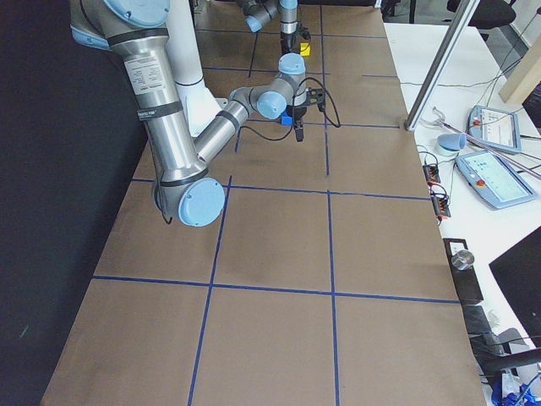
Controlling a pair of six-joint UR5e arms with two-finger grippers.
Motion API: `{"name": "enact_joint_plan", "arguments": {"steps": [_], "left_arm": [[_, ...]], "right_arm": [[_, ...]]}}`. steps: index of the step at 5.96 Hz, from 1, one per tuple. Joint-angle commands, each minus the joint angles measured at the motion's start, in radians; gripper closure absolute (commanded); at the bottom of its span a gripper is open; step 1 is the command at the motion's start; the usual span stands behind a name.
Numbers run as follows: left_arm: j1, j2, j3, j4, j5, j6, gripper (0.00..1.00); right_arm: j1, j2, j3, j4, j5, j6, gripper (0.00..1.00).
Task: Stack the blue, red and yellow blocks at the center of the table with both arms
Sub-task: 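Carry the red cube with the left gripper above the blue cube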
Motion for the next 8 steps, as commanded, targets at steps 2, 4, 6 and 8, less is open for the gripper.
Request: {"name": "enact_joint_plan", "arguments": {"steps": [2, 4, 6, 8], "left_arm": [[0.120, -0.392, 0.049, 0.307, 0.006, 0.225, 1.00], [0.131, -0.564, 0.271, 0.315, 0.034, 0.244, 1.00], [0.138, -0.612, 0.337, 0.317, 0.051, 0.246, 1.00], [0.144, -0.613, 0.342, 0.335, 0.066, 0.246, 1.00]], "right_arm": [[0.199, -0.132, 0.001, -0.002, 0.140, -0.272, 0.00], [0.210, -0.143, -0.003, -0.002, 0.140, -0.275, 0.00], [0.209, -0.145, -0.005, -0.002, 0.140, -0.274, 0.00], [0.206, -0.140, -0.011, -0.001, 0.138, -0.274, 0.00]]}}
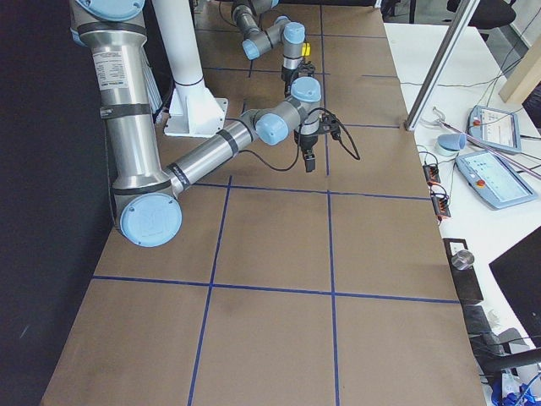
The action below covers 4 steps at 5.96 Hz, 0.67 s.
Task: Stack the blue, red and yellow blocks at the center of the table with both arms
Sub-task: 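Carry the red cube with the left gripper above the blue cube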
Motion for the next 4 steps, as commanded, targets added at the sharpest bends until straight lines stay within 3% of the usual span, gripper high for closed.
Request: {"name": "enact_joint_plan", "arguments": {"steps": [1, 4], "left_arm": [[0.018, -0.002, 0.004, 0.015, 0.027, -0.001, 1.00], [0.052, -0.006, 0.006, 0.016, 0.068, -0.009, 1.00]], "right_arm": [[-0.001, 0.002, -0.005, 0.001, 0.000, 0.003, 0.00], [-0.001, 0.001, -0.006, 0.001, 0.000, 0.003, 0.00]]}}
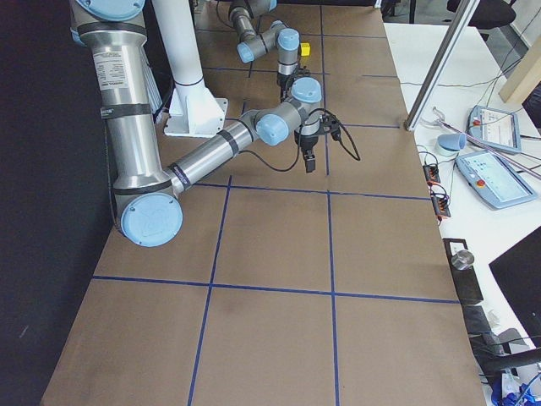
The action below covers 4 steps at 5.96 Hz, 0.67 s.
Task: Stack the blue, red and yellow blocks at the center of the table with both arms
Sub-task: 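Lower the red cube onto the blue cube with the left gripper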
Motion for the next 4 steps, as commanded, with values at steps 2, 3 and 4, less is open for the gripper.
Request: {"name": "enact_joint_plan", "arguments": {"steps": [2, 3, 4], "left_arm": [[0.006, -0.003, 0.000, 0.008, 0.029, -0.001, 1.00], [0.006, -0.003, 0.002, 0.006, 0.029, -0.001, 1.00], [0.006, -0.003, 0.002, 0.006, 0.031, -0.001, 1.00]], "right_arm": [[0.000, 0.000, -0.001, 0.000, 0.000, 0.003, 0.00], [0.000, 0.000, -0.001, 0.000, 0.000, 0.003, 0.00], [0.002, 0.000, -0.001, 0.000, 0.000, 0.003, 0.00]]}}
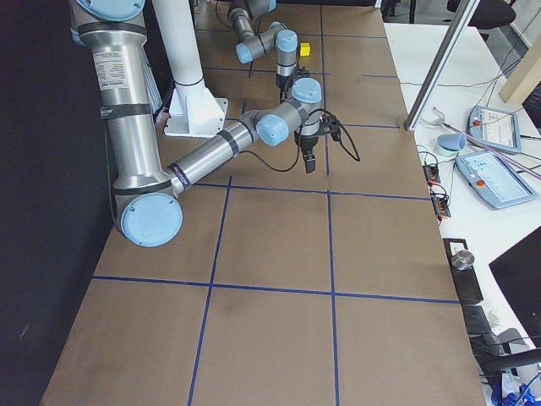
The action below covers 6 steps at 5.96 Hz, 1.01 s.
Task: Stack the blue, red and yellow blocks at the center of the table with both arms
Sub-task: 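Lower the red cube onto the blue cube with the left gripper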
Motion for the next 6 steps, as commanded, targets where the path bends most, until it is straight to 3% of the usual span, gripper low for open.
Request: {"name": "enact_joint_plan", "arguments": {"steps": [1, 2, 3, 4, 6], "left_arm": [[0.000, 0.000, 0.000, 0.000, 0.006, 0.000, 0.95], [0.002, 0.000, 0.000, 0.000, 0.009, 0.000, 0.84], [0.011, 0.000, 0.002, 0.000, 0.023, 0.000, 0.48], [0.017, -0.003, 0.003, 0.000, 0.026, -0.002, 0.29], [0.020, -0.003, 0.003, 0.000, 0.028, -0.002, 0.10]], "right_arm": [[0.000, 0.000, 0.000, 0.000, 0.000, 0.000, 0.00], [0.000, 0.000, 0.000, 0.000, 0.000, 0.000, 0.00], [0.000, 0.000, -0.002, -0.001, 0.000, 0.002, 0.00], [0.000, -0.002, -0.003, -0.001, 0.000, 0.002, 0.00], [0.000, 0.000, -0.006, 0.000, 0.000, 0.002, 0.00]]}}
